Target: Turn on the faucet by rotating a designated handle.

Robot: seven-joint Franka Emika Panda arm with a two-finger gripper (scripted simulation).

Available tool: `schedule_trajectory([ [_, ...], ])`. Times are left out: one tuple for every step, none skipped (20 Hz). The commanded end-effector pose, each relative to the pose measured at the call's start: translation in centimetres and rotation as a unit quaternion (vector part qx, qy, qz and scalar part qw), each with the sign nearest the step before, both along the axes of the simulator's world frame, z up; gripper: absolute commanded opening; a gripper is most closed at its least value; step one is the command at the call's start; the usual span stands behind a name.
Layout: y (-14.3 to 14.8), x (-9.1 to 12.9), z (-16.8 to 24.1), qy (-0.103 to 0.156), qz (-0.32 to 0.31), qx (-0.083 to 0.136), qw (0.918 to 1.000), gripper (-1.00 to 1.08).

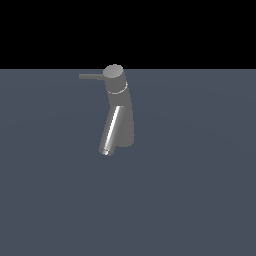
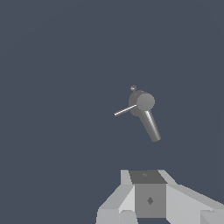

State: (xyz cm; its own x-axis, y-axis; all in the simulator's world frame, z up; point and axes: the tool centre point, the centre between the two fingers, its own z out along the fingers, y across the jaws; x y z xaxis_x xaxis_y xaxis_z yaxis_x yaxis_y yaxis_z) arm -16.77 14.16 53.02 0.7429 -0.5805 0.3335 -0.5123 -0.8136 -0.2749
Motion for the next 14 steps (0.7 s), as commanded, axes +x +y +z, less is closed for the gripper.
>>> schedule_trajectory([
  [1.1, 1.3, -0.6, -0.013, -0.034, 0.014, 0.9992, -1.0],
  [1.5, 1.8, -0.8, -0.017, -0.047, 0.02, 0.9985, -1.0],
  [1.9, 2.4, -1.2, -0.022, -0.06, 0.025, 0.9976, -1.0],
  [2.2, 3.0, -1.5, -0.026, -0.074, 0.031, 0.9965, -1.0],
  [2.5, 3.5, -1.9, -0.03, -0.087, 0.037, 0.9951, -1.0],
  [2.8, 4.1, -2.3, -0.034, -0.101, 0.042, 0.9934, -1.0],
  [3.1, 4.8, -2.8, -0.037, -0.115, 0.048, 0.9916, -1.0],
  [3.3, 5.4, -3.3, -0.041, -0.128, 0.054, 0.9894, -1.0],
  [3.5, 6.0, -3.8, -0.044, -0.142, 0.06, 0.9871, -1.0],
  [3.7, 6.7, -4.3, -0.047, -0.156, 0.066, 0.9845, -1.0],
  [3.8, 7.3, -4.9, -0.05, -0.17, 0.072, 0.9816, -1.0],
  [3.9, 8.0, -5.5, -0.052, -0.184, 0.078, 0.9784, -1.0],
  [3.9, 8.6, -6.2, -0.055, -0.198, 0.084, 0.975, -1.0],
  [3.9, 9.3, -6.9, -0.057, -0.212, 0.091, 0.9713, -1.0],
])
